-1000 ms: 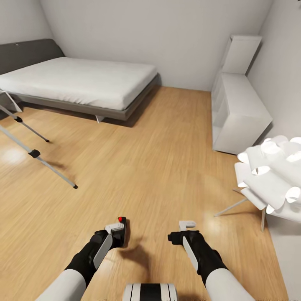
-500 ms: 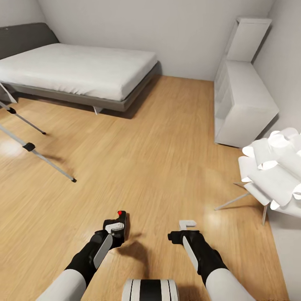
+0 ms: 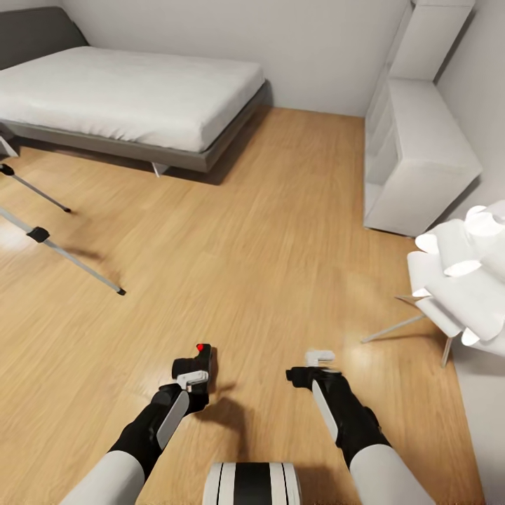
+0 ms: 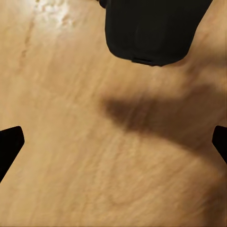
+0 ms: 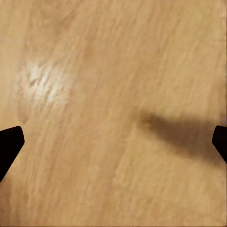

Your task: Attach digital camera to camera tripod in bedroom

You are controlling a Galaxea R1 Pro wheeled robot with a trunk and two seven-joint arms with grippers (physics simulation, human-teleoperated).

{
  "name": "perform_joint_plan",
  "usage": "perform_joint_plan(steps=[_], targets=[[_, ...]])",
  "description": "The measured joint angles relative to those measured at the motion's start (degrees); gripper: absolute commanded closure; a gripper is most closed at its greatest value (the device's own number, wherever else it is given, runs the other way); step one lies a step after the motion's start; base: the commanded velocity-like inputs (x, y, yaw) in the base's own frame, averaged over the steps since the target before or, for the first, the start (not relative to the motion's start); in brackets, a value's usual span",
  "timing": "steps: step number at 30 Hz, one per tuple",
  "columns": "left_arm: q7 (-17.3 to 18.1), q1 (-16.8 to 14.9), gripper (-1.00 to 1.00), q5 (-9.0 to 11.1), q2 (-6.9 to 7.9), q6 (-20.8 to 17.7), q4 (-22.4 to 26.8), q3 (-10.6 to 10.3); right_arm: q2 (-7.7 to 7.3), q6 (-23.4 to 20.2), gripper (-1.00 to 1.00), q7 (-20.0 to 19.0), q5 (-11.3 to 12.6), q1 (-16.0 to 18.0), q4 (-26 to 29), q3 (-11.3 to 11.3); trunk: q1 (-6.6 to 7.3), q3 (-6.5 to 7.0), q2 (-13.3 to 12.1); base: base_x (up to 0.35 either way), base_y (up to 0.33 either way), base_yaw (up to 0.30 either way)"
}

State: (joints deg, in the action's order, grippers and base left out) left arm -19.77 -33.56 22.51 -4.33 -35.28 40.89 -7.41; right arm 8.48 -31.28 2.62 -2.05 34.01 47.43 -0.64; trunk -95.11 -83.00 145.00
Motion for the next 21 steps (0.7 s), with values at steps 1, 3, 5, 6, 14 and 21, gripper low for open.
perform_joint_plan(steps=[1, 3, 5, 6, 14, 21], targets=[[0.0, 0.0, -1.0, 0.0, 0.0, 0.0, 0.05, 0.01, -0.26, -0.25, -1.0, -0.01, 0.02, 0.0, 1.7, 0.01, -0.03, -0.22, 0.01, 0.0, 0.0, 0.0], [0.0, 0.0, -1.0, 0.0, 0.0, 0.0, 0.15, 0.02, -0.81, -1.01, -1.0, -0.02, 0.05, 0.0, 5.36, 0.09, -0.08, -0.66, 0.04, 0.0, 0.0, 0.0], [0.0, 0.0, -1.0, 0.0, -0.01, 0.0, 0.26, 0.03, -1.34, -2.22, -1.0, -0.02, 0.01, 0.0, 9.01, 0.14, -0.13, -1.11, 0.07, 0.0, 0.0, 0.0], [0.0, 0.0, -1.0, 0.0, -0.01, 0.0, 0.49, 0.03, -1.83, -3.81, -1.0, -0.02, 0.02, 0.0, 11.8, 0.19, -0.15, -1.33, 0.08, 0.0, 0.0, 0.0], [0.0, 0.0, -1.0, 0.0, -0.01, 0.0, 2.53, -0.04, -2.92, -8.08, -1.0, -0.03, 0.06, -0.47, 13.89, 0.3, -0.36, -3.11, 0.19, 0.0, 0.0, 0.0], [0.0, 0.0, -1.0, 0.0, -0.01, 0.0, 3.02, -0.06, -3.04, -8.43, -1.0, -0.03, -0.08, -0.53, 11.06, 0.37, -0.54, -4.66, 0.28, 0.0, 0.0, 0.0]])
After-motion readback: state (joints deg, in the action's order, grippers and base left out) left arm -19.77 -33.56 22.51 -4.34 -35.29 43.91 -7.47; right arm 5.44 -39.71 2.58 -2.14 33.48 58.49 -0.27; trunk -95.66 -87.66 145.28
